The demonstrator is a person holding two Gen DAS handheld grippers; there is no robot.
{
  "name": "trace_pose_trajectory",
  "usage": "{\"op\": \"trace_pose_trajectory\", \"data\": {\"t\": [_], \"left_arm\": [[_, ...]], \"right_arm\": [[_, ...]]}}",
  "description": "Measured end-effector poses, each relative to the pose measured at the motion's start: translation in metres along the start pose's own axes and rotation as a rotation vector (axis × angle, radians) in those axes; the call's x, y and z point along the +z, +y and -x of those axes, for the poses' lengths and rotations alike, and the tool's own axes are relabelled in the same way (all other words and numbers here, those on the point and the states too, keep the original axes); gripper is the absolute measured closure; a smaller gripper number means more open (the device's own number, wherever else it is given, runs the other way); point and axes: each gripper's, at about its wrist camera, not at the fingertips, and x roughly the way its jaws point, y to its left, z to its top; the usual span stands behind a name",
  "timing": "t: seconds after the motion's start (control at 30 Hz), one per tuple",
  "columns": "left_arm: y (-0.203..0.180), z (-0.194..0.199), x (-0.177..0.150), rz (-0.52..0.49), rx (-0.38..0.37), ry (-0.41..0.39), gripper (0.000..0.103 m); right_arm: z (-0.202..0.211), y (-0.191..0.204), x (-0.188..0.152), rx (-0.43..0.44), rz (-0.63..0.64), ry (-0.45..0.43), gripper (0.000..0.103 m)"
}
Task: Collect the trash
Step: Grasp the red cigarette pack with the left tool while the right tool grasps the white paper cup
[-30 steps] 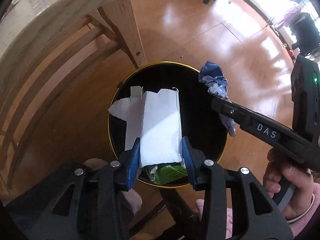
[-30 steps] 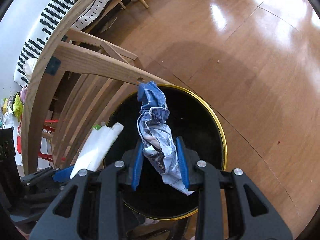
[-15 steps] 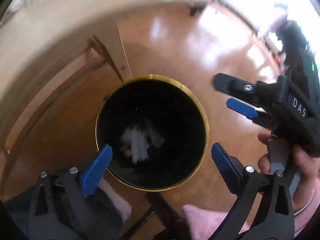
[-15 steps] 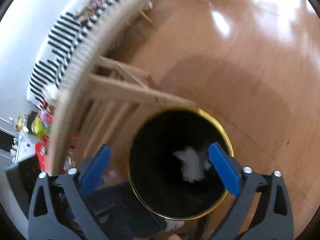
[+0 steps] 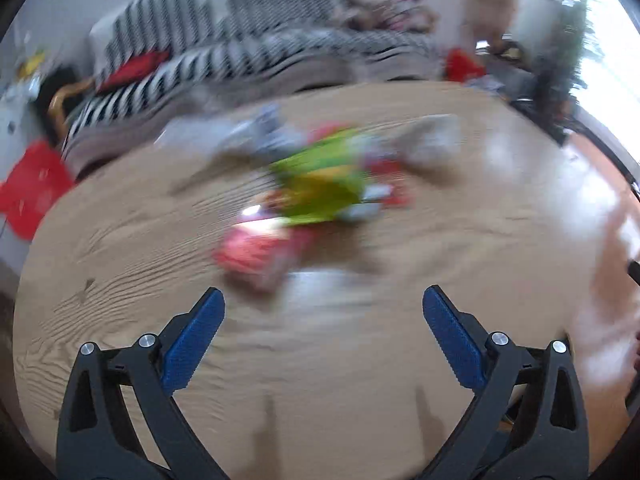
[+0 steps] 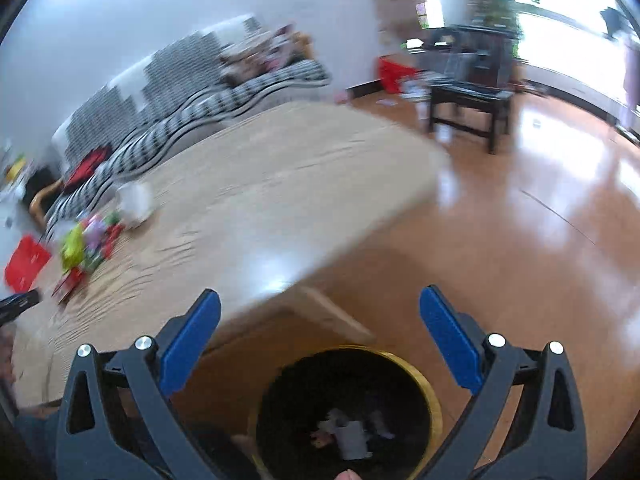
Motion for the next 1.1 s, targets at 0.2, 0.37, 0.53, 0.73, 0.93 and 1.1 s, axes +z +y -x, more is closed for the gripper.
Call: {"op": "trace_pose_trajectory", "data": {"t": [0.2, 0.37, 0.53, 0.73, 0.93, 1.1], "left_arm": [[0.038, -0.030, 0.015, 0.006, -0.008, -0.036, 0.007], [0.049, -0.058, 0.025, -0.006, -0.094, -0.016, 0.007], [0.058, -0.082, 0.027, -0.016, -0.102, 0.032, 0.007], [0.066, -0.104, 0.032, -0.021, -0.069, 0.068, 0.007], [0.059, -0.099, 0.034, -0.059, -0.084, 0.034, 0.036], [0.069, -0.094, 0.032, 0.004, -0.129, 0.029, 0.042]], "right_arm": [[-0.061, 0.117, 0.054, 0.138, 0.110, 0.077, 0.007], [-0.126, 0.184, 0.096, 0.152, 0.165, 0.161, 0.007], [-0.180, 0.214, 0.110, 0.117, 0.198, 0.230, 0.007], [-0.224, 0.228, 0.117, 0.202, 0.149, 0.329, 0.051], [-0.216, 0.234, 0.121, 0.199, 0.182, 0.295, 0.053], [-0.196, 0.221, 0.123, 0.187, 0.183, 0.257, 0.054]]}}
